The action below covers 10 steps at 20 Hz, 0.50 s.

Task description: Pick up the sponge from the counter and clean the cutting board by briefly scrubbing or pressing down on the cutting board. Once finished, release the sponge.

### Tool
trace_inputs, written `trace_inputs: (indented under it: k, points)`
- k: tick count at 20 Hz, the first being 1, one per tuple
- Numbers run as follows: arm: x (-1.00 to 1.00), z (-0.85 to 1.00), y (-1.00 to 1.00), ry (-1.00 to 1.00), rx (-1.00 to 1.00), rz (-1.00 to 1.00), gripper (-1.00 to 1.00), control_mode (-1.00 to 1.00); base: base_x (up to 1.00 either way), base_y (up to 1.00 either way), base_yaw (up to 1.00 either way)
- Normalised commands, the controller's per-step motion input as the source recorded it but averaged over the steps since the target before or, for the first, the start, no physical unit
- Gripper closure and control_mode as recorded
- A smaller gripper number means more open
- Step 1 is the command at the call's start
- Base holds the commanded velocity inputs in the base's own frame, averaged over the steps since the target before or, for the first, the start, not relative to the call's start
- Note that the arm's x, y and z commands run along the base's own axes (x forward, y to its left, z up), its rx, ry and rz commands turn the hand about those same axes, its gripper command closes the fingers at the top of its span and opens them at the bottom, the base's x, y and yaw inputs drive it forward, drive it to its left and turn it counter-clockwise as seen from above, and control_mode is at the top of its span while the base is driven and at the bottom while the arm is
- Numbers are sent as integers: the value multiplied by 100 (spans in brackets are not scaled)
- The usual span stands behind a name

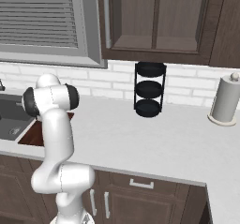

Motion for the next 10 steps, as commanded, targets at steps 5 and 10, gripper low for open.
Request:
trace_inputs:
  k: [5,10]
  points:
    - [0,-37,-37,-19,0,0,100,-100,0,0,0]
    - [-6,-12,7,8,-6,2,100,-100,0,0,0]
